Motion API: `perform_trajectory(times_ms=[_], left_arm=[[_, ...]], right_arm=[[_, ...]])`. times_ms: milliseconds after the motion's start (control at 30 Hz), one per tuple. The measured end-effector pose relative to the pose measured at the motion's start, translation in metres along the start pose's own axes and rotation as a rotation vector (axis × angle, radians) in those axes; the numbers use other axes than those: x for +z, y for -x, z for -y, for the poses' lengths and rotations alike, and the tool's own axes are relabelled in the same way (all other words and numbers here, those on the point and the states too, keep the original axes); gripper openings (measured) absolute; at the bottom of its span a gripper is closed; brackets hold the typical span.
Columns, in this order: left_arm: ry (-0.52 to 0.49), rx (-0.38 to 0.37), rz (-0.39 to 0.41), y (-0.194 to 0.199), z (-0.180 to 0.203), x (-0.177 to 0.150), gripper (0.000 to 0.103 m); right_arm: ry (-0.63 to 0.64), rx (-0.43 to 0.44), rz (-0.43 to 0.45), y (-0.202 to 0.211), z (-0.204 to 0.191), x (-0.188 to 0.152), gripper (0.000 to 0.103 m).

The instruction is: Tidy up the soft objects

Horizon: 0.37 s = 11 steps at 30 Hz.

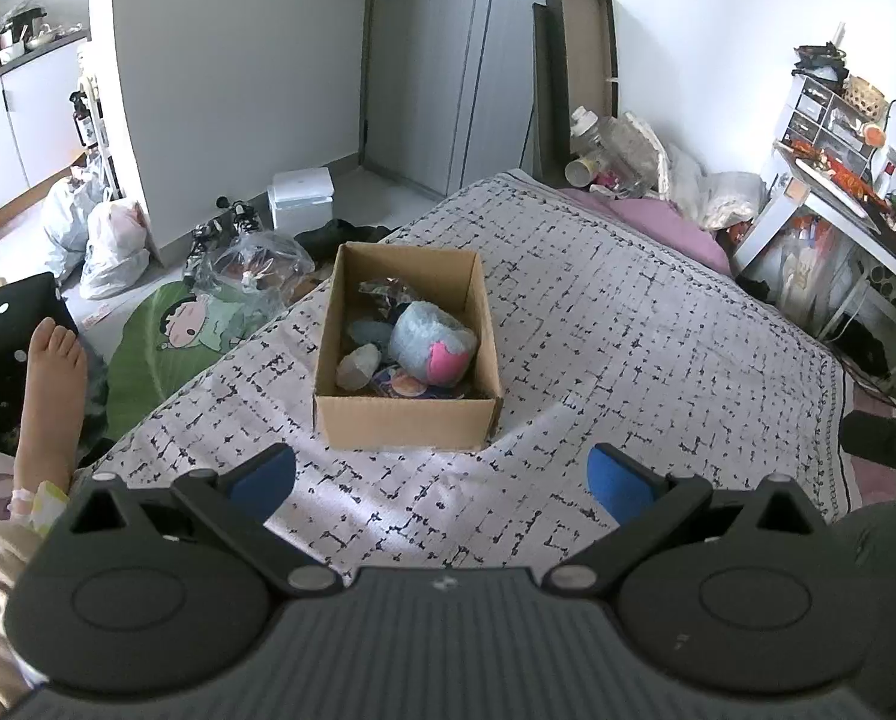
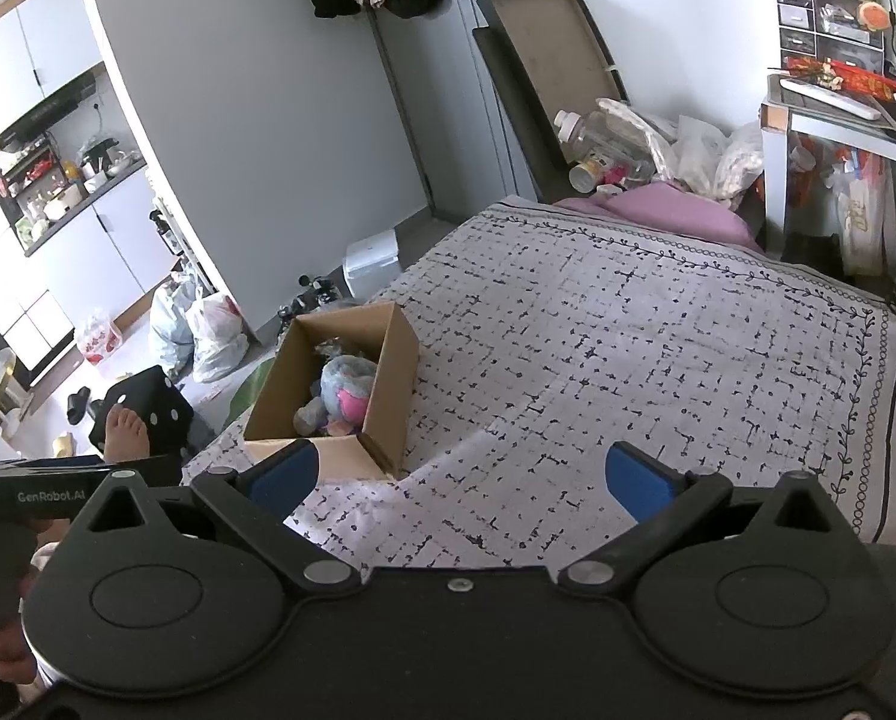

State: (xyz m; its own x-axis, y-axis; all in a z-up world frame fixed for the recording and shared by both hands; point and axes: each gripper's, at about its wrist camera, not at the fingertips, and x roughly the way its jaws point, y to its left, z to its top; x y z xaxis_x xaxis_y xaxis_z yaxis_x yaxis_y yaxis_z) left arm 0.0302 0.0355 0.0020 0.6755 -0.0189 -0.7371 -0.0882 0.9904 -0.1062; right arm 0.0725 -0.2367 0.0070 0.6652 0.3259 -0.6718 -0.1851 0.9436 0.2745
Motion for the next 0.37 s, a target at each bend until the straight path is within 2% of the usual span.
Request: perform_trajectory(times_ms=[367], left_arm=[[-0.006,-0.008,0.009,-0.0013,-0.0086,-0.0010,0.103]], right_arm=[[0.012,-0.039,-0.001,-0.0053,0.0054,-0.0007,0.103]])
